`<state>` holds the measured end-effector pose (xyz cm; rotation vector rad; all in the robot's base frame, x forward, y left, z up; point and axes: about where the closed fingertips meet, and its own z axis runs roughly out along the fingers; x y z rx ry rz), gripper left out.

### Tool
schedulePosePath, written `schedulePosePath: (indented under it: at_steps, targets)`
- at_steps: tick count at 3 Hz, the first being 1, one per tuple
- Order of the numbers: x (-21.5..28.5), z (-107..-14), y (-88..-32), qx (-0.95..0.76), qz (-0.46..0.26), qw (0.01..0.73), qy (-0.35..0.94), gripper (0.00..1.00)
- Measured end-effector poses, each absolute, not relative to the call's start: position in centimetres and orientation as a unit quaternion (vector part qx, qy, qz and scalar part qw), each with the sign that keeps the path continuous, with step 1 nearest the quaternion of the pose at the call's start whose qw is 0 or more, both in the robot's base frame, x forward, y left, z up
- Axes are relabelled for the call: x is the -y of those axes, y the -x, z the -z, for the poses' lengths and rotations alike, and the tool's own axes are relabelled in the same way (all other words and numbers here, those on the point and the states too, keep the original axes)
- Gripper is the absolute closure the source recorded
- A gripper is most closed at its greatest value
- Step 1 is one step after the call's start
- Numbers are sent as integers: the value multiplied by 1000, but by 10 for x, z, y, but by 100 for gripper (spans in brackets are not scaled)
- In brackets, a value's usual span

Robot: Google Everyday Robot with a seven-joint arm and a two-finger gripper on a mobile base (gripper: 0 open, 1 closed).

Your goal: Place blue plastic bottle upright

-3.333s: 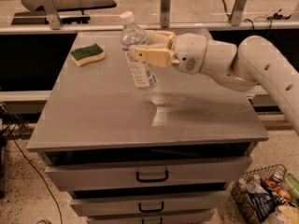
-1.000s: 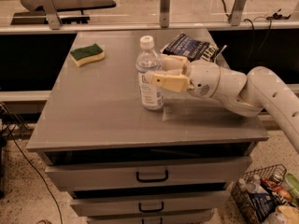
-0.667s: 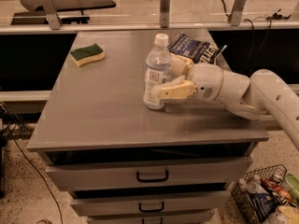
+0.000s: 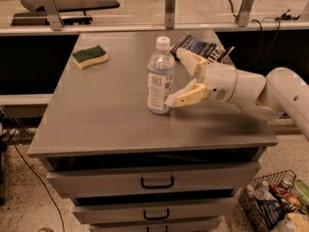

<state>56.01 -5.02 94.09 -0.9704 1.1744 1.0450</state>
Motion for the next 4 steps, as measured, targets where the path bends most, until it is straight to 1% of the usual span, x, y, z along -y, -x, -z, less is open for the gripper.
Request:
schedulePosePath:
  at_steps: [1,2,3,4]
  targets:
    - [60,-946,-559,-518,-431,594,440,0]
    - [77,-951,-556,-537,-400,567,480,0]
    - [114,-950,-545,-558,-367,526,526,0]
    - [108,-950,-544,-555,-371,527,525,0]
